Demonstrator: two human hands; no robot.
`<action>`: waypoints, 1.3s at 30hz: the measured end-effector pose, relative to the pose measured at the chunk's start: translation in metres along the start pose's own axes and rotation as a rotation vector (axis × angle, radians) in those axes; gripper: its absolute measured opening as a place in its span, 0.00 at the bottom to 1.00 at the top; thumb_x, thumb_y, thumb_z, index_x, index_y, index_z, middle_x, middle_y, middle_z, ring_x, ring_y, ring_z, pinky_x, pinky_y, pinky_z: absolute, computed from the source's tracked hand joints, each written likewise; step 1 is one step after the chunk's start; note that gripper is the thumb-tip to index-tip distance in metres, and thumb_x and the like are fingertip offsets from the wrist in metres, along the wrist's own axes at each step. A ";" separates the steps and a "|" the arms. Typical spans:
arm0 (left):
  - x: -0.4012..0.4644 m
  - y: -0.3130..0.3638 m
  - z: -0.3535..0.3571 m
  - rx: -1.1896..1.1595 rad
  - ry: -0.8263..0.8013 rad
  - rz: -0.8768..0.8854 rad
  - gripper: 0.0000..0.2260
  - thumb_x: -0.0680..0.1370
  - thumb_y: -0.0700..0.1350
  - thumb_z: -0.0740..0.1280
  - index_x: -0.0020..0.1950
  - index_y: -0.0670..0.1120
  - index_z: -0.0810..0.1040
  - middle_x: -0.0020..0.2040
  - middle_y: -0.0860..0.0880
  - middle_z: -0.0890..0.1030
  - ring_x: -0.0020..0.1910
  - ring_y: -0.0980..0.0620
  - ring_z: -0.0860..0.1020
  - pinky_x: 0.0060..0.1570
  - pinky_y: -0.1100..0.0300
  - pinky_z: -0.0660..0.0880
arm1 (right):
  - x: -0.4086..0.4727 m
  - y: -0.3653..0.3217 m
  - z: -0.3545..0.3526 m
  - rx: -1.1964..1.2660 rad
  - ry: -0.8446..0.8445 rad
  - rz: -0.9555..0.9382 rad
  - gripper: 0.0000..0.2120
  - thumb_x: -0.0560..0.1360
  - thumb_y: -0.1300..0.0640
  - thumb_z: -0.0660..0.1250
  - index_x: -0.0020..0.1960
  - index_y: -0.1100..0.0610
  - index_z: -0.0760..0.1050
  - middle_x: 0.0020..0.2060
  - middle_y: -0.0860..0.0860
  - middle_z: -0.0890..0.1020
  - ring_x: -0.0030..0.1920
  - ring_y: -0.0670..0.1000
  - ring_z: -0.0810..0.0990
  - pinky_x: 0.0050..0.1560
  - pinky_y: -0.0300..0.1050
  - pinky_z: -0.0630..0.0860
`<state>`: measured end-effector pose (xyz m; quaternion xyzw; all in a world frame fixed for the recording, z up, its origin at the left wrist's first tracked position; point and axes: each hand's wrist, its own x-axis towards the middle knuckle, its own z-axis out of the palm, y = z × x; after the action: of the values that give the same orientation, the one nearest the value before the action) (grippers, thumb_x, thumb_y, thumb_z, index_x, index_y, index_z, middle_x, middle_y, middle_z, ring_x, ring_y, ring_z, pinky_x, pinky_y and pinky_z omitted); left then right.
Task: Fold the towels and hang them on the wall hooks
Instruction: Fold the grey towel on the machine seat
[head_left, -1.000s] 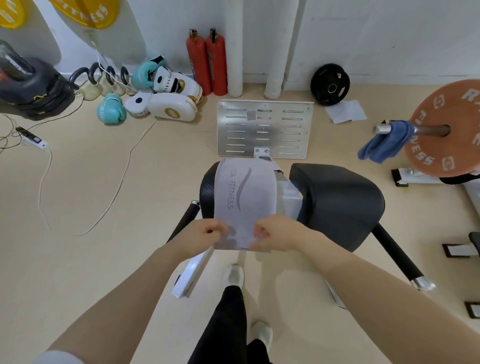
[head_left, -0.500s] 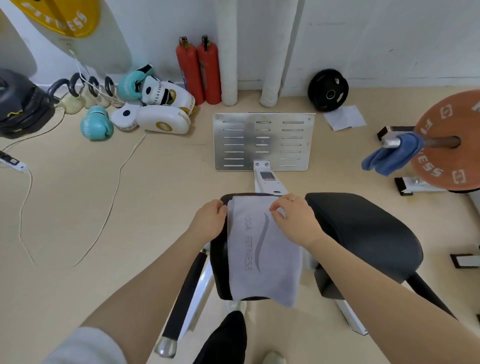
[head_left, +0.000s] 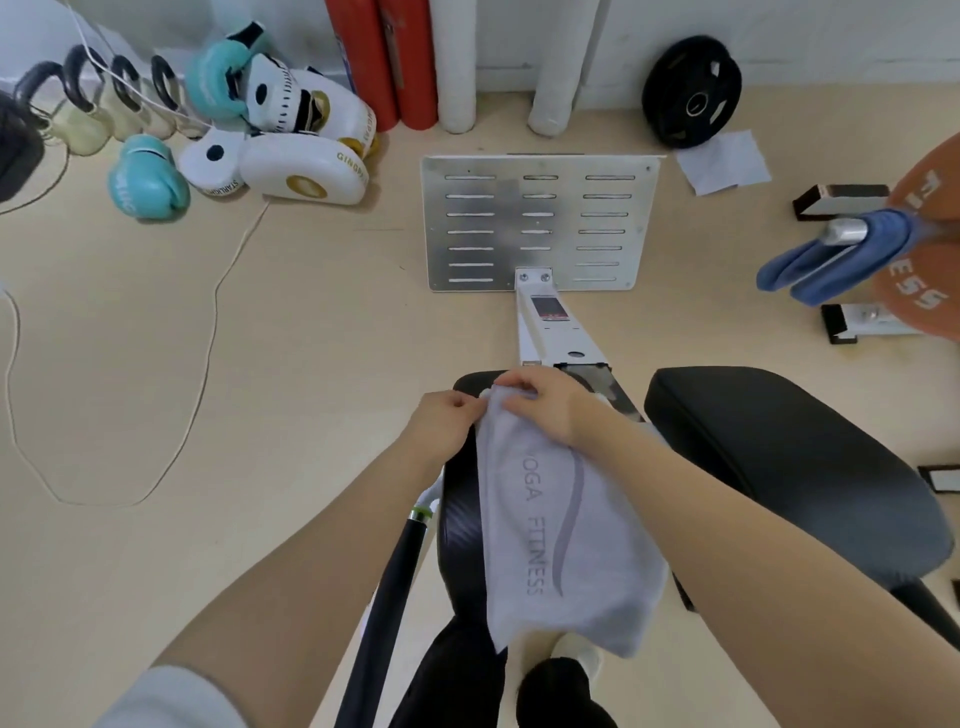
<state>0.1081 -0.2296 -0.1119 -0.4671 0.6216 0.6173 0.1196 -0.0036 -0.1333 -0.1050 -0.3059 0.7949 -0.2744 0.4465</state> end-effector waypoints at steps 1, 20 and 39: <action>-0.001 0.000 0.001 -0.035 -0.001 0.029 0.07 0.77 0.45 0.63 0.41 0.45 0.71 0.38 0.45 0.68 0.38 0.50 0.64 0.35 0.60 0.59 | -0.003 0.002 -0.001 0.076 0.038 -0.026 0.12 0.76 0.64 0.62 0.58 0.60 0.75 0.53 0.52 0.78 0.56 0.50 0.74 0.50 0.31 0.65; -0.010 0.012 0.012 -0.327 0.045 0.082 0.08 0.79 0.44 0.62 0.41 0.46 0.75 0.39 0.47 0.79 0.39 0.52 0.74 0.40 0.61 0.71 | -0.010 0.001 -0.012 0.255 0.057 -0.033 0.05 0.77 0.57 0.62 0.46 0.55 0.77 0.39 0.51 0.76 0.42 0.47 0.73 0.50 0.43 0.70; -0.007 0.013 0.009 -0.772 -0.105 -0.103 0.14 0.81 0.45 0.56 0.47 0.42 0.79 0.41 0.44 0.82 0.39 0.50 0.80 0.45 0.57 0.77 | 0.009 -0.012 0.010 -0.478 0.119 -0.024 0.21 0.79 0.43 0.53 0.67 0.52 0.64 0.63 0.52 0.70 0.64 0.55 0.65 0.65 0.51 0.57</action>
<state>0.0990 -0.2216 -0.1004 -0.4761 0.3125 0.8220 -0.0024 0.0046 -0.1495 -0.1058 -0.3955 0.8584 -0.1015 0.3105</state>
